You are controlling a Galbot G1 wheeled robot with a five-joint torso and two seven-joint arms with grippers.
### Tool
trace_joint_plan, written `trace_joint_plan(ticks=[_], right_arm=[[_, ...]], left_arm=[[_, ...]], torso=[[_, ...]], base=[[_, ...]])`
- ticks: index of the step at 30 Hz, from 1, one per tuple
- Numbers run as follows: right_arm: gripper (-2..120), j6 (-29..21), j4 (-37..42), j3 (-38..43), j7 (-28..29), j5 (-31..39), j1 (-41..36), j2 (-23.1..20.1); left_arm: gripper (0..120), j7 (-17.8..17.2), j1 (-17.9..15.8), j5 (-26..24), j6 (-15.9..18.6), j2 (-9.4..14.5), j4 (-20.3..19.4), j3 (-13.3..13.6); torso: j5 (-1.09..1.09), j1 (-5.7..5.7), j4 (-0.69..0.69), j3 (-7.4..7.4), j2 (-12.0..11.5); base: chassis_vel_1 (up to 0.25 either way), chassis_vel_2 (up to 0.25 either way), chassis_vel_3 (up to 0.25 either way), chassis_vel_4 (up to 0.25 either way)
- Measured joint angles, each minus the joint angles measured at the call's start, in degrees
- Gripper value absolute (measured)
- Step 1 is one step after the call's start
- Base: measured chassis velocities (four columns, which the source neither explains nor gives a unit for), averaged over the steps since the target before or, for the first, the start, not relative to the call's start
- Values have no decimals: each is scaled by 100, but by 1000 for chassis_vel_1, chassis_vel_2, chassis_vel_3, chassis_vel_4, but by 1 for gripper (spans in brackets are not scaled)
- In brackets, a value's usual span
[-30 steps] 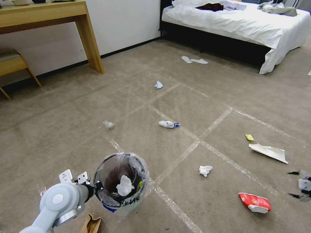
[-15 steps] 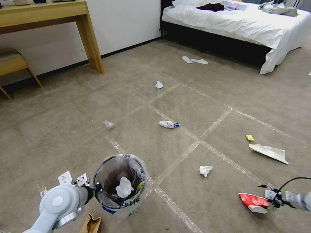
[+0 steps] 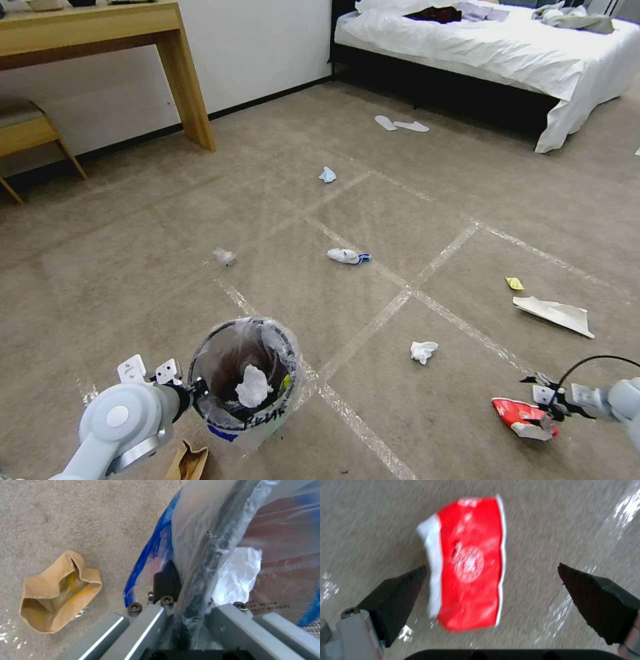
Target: Pick up the trash bin and place the garbage on the floor into it.
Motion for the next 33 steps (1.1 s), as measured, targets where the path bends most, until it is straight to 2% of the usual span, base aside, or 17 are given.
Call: trace_joint_plan(ticks=[4,10,20,33], right_arm=[[100,12,22,100,-147,-116,-186,-89],[100,-73,-75,129,62,-198,-329,24],[100,-278,-366,65,308,-231,-153,303],[100,-488,-639,-92,427,-242,41,399]], left_arm=[[0,5,-12,24,-1,-43,17,11],[0,21,39,78,-2,-78,29,17],[0,19,104,83,-20,-73,-22,-50],[0,20,89,78,-32,-55,-29,-53]], torso=[[-1,0,1,0,0],[0,0,0,0,0],[0,0,2,0,0],[-1,0,1,0,0]], base=[[0,0,0,0],[0,0,0,0],[0,0,0,0],[0,0,0,0]])
